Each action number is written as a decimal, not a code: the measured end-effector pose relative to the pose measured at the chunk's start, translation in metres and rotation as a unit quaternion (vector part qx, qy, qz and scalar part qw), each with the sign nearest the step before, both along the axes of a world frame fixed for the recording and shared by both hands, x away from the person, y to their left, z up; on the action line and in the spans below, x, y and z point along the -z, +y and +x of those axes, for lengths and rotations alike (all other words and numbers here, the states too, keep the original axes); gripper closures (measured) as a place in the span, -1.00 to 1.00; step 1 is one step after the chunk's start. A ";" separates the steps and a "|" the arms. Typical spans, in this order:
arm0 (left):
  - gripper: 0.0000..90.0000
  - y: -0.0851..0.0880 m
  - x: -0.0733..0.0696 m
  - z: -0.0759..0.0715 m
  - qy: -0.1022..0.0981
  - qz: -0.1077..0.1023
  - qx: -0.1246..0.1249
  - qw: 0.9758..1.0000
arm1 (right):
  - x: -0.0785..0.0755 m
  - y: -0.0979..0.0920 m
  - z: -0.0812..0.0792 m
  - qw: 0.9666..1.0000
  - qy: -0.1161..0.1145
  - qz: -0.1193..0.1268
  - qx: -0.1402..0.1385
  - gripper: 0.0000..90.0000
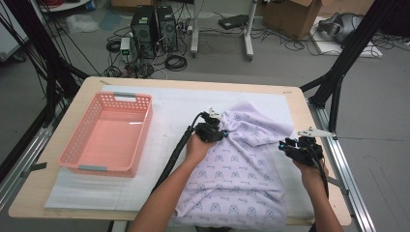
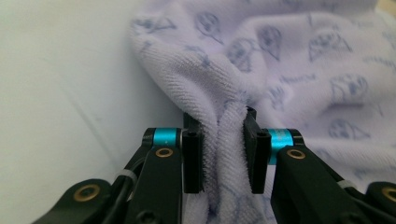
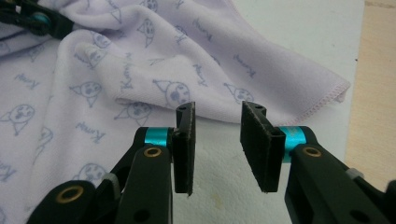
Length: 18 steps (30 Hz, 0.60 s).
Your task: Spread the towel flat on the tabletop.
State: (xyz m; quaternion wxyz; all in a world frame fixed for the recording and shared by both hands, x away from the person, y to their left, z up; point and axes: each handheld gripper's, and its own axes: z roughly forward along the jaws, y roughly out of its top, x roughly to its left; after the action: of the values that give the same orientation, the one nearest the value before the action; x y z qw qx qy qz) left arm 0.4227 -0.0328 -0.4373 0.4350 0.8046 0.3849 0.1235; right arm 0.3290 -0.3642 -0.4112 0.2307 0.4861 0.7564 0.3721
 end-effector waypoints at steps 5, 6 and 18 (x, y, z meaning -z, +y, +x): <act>0.65 0.035 -0.017 0.003 -0.011 -0.023 -0.071 0.997 | 0.001 0.000 0.002 1.000 0.003 0.003 0.000 0.42; 0.65 0.042 -0.021 0.003 -0.019 -0.021 -0.084 0.996 | 0.002 0.002 0.003 1.000 0.005 0.001 -0.001 0.41; 0.34 0.091 -0.015 -0.012 -0.019 -0.070 -0.134 0.988 | 0.029 0.055 0.033 0.998 0.041 0.013 -0.050 0.35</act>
State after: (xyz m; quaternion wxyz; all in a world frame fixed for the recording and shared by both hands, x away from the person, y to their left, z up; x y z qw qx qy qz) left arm 0.4109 0.0580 -0.4222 0.4766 0.7110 0.4887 0.1685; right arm 0.3620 -0.3096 -0.4400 0.1738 0.4658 0.7835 0.3727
